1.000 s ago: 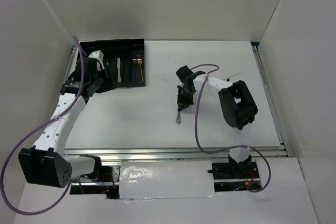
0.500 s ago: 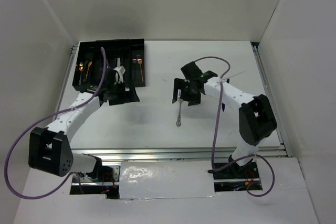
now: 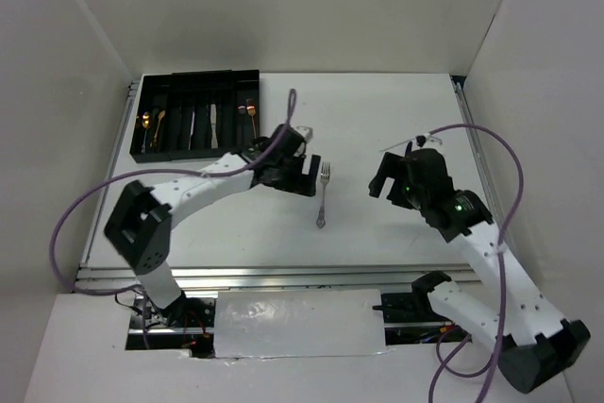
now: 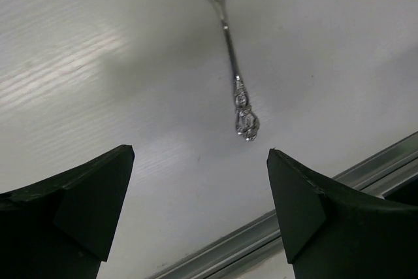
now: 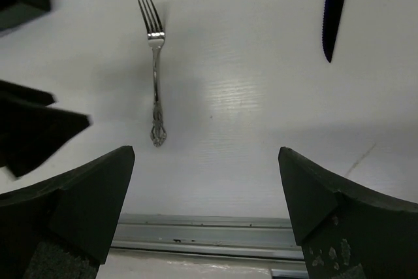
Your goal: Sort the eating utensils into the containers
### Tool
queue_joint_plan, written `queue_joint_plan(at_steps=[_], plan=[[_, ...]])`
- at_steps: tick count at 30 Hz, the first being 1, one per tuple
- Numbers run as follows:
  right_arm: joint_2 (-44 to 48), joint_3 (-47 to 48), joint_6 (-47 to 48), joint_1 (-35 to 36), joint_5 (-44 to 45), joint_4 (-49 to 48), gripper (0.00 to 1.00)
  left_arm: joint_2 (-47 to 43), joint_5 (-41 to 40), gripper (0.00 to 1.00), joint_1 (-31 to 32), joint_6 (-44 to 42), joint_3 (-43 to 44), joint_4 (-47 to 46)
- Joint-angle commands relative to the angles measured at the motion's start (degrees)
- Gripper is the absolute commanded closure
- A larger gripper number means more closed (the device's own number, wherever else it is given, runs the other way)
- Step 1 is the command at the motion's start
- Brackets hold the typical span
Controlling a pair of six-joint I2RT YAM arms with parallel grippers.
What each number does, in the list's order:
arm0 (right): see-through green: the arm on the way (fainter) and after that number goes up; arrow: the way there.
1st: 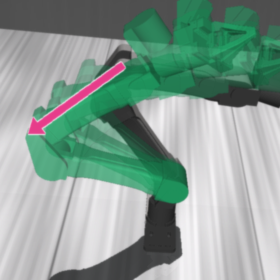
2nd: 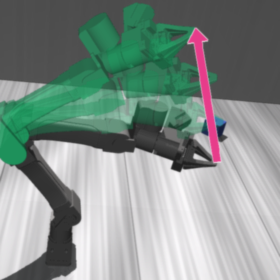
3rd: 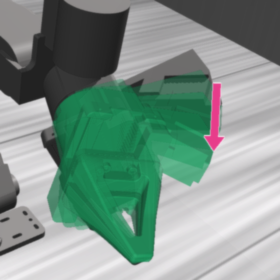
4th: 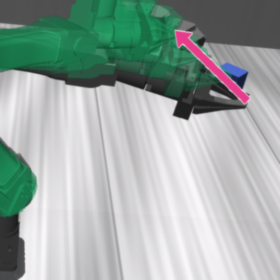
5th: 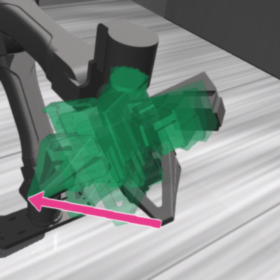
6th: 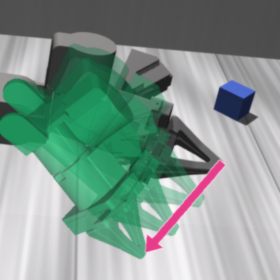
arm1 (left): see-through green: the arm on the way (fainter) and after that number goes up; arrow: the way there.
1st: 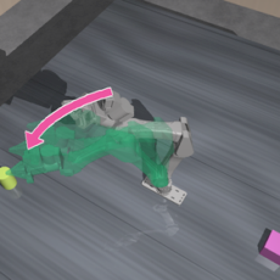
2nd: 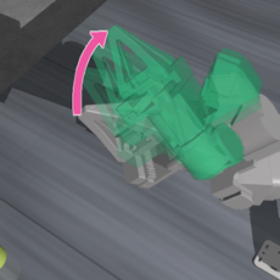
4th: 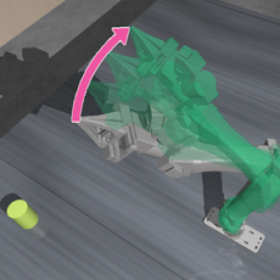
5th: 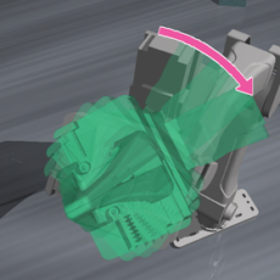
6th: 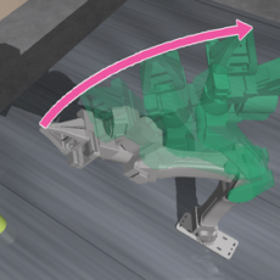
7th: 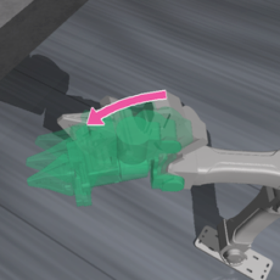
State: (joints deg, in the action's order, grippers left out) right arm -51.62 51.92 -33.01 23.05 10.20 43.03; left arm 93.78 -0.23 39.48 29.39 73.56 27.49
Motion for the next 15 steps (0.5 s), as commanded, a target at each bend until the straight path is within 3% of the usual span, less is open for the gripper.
queue_joint_plan(at_steps=[1, 6, 15], plan=[[6.08, -0.85, -0.99, -0.11, 3.51, 2.93, 0.0, 7.37, -5.56, 0.04, 4.1, 4.18, 7.37, 0.46], [7.76, -0.86, -1.17, -0.81, 5.71, 5.22, 0.0, 18.79, -11.79, 0.15, 7.8, 5.24, 20.2, 5.65], [8.28, -0.51, -1.35, -1.08, 4.39, 4.0, 0.0, 28.12, -11.73, 0.22, 8.68, 9.72, 23.38, 4.07]])
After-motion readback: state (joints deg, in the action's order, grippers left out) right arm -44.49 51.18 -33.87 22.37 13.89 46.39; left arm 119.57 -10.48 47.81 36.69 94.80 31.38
